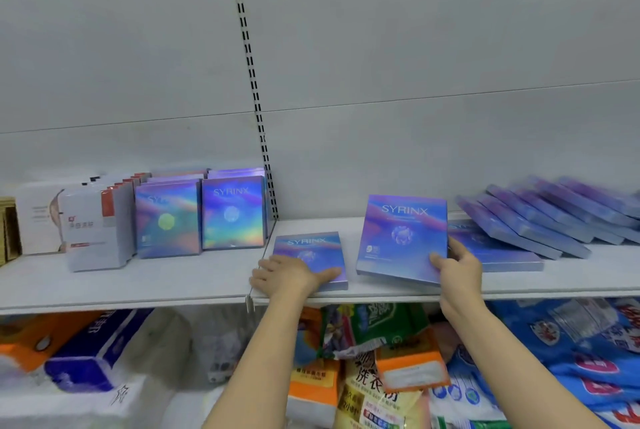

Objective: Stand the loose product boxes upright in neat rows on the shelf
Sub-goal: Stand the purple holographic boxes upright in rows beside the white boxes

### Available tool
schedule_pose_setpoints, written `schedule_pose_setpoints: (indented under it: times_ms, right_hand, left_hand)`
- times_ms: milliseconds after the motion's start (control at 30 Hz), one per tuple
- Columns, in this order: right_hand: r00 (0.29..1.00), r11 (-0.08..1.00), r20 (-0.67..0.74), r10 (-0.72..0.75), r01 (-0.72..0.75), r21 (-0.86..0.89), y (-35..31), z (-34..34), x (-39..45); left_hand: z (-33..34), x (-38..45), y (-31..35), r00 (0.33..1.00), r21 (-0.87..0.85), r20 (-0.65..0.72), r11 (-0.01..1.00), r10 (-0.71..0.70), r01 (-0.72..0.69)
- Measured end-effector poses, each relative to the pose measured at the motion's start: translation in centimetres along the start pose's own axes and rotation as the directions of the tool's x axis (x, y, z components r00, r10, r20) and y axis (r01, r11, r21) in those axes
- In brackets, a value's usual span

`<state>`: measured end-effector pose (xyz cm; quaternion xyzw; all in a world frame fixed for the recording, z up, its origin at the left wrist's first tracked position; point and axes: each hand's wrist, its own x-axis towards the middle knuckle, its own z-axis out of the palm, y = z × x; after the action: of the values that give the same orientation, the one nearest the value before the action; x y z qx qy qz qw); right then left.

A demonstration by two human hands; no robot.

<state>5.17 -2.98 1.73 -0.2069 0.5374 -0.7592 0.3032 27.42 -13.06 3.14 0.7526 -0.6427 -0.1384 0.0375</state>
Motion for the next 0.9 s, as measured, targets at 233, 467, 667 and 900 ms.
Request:
schedule_pose_setpoints:
  times_ms: [233, 467, 667, 900]
  right_hand:
    - [1.0, 1.0, -0.002, 0.008, -0.008, -0.008, -0.4, -1.8, -1.0]
    - [0.999, 1.0, 0.011, 0.03, -0.03, 0.003, -0.1, -2.5, -1.7]
    - [0.997, 0.998, 0.079, 0.026, -0.03, 0.049, -0.7, -1.6, -2.1]
    - [0.993, 0.996, 0.108, -0.048, 0.04, 0.075, 0.4, 3.8, -3.8]
  left_hand:
    - [-0.1, 0.0, 0.5, 1.0, -0.07, 0.002, 0.998, 0.001, -0.001]
    - [-0.6, 1.6, -1.2, 0.988, -0.48, -0.023, 0.869, -0.151, 0.121]
    - [0.2, 3.1, -3.6, 0.994, -0.936, -0.078, 0.348, -0.079, -0.046]
    - [-3.8, 2.5, -9.4, 0.964, -0.971, -0.239, 0.047, -0.116, -0.235]
